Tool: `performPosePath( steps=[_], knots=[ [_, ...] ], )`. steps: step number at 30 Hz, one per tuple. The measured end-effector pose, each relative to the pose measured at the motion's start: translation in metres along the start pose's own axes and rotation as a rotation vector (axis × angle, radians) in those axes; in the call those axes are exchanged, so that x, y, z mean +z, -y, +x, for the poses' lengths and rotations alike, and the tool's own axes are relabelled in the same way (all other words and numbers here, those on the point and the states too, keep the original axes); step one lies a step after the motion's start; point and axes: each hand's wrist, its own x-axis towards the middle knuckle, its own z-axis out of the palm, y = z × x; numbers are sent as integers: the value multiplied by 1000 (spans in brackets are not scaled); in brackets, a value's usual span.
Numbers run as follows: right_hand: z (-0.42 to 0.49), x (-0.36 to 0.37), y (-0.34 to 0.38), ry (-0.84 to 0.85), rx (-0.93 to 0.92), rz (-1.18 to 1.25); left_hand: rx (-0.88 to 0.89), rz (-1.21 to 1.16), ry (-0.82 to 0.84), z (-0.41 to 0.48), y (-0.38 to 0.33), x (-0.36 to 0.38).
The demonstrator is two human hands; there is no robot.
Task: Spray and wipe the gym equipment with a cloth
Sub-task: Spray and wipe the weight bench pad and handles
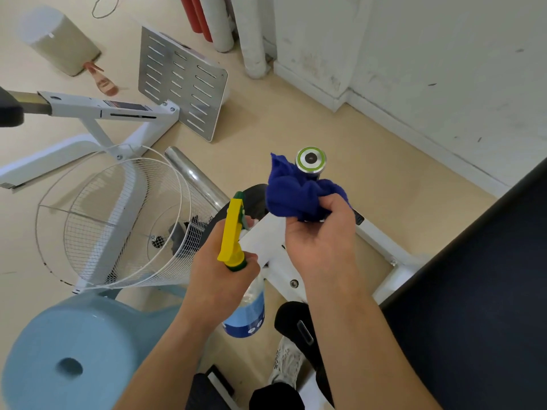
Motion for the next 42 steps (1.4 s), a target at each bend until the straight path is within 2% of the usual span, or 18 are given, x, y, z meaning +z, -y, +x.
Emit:
performPosePath(
  steps=[5,10,14,18,20,22,24,30,39,40,42],
  knots=[
    [22,-5,-19,-112,-21,-185,-6,21,-25,-6,3,1],
    [31,-15,-12,-132,-16,-317,17,27,-9,-7,1,6],
    [21,-10,18,4,-52,-353,30,32,-16,-10,-2,9],
    [10,8,78,261,-314,-630,9,-16,11,-11,0,10],
    [20,23,97,322,-400,-738,15,-8,17,-11,2,10],
    [41,31,94,330,-286,-752,20,-1,10,-10,4,10],
    [60,30,82,367,-140,-888,14,-23,-1,-9,5,11],
    [95,17,72,417,-62,-1206,-22,-28,3,0,9,9],
    [110,-5,84,437,-224,-1651,-2,0,-3,2,3,11],
    [109,-2,86,434,-203,-1633,1,3,-2,0,1,12],
    [101,7,88,371,-210,-1439,1,-10,4,-4,-2,12]
  ],
)
